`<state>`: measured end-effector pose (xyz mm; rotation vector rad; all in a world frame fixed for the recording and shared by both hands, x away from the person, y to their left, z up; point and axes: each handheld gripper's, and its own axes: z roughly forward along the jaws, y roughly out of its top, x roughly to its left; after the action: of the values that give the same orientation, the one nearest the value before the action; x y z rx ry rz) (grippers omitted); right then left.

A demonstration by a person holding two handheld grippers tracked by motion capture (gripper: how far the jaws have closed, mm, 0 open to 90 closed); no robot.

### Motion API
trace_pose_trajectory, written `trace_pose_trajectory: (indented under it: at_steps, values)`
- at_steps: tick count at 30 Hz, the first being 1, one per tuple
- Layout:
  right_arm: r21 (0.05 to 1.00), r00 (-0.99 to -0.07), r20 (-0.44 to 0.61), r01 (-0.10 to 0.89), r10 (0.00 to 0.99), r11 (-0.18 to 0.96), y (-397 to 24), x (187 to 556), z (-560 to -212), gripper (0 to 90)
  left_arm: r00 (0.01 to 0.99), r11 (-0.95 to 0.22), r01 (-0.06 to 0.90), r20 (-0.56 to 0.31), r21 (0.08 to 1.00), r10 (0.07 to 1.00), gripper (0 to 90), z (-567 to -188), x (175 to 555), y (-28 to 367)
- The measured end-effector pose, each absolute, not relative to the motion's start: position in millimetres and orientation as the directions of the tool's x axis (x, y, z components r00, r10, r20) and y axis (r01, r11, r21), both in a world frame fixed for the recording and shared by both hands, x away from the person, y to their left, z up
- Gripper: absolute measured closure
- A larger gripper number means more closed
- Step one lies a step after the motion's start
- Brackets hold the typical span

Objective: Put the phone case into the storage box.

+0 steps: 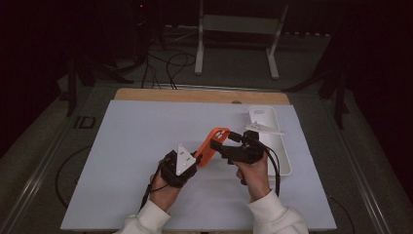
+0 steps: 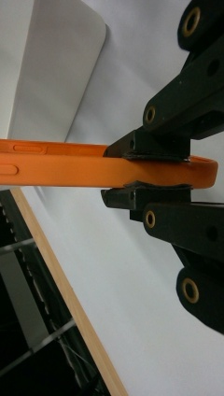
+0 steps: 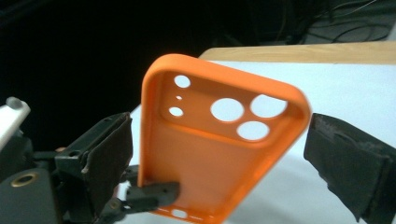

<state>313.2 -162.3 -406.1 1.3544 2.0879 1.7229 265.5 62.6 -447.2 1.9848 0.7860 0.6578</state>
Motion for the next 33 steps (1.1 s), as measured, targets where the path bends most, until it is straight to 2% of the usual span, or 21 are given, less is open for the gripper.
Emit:
trace_pose_trajectory:
  at_steps: [11,14,19,33]
  values:
    - [0.818,-0.575,0.475,0.568,0.666,-0.093,-158.5,317.5,-405.7,8.6,0.682,-0.429,0.283,0.134,0.858,0.719,79.5,-452.7,260.0,53.7]
    - [0.822,-0.569,0.464,0.562,0.679,-0.092,-157.8,317.0,-405.0,12.8,0.693,-0.421,0.291,0.114,0.859,0.712,79.1,-454.5,258.5,50.9]
    - [0.832,-0.577,0.455,0.547,0.679,-0.093,-158.2,316.0,-404.2,14.8,0.709,-0.397,0.312,0.066,0.863,0.702,78.7,-455.3,257.9,49.4]
    - [0.851,-0.591,0.408,0.522,0.696,-0.054,-155.5,313.9,-402.0,15.7,0.728,-0.418,0.311,0.069,0.854,0.682,76.7,-456.2,256.7,44.0]
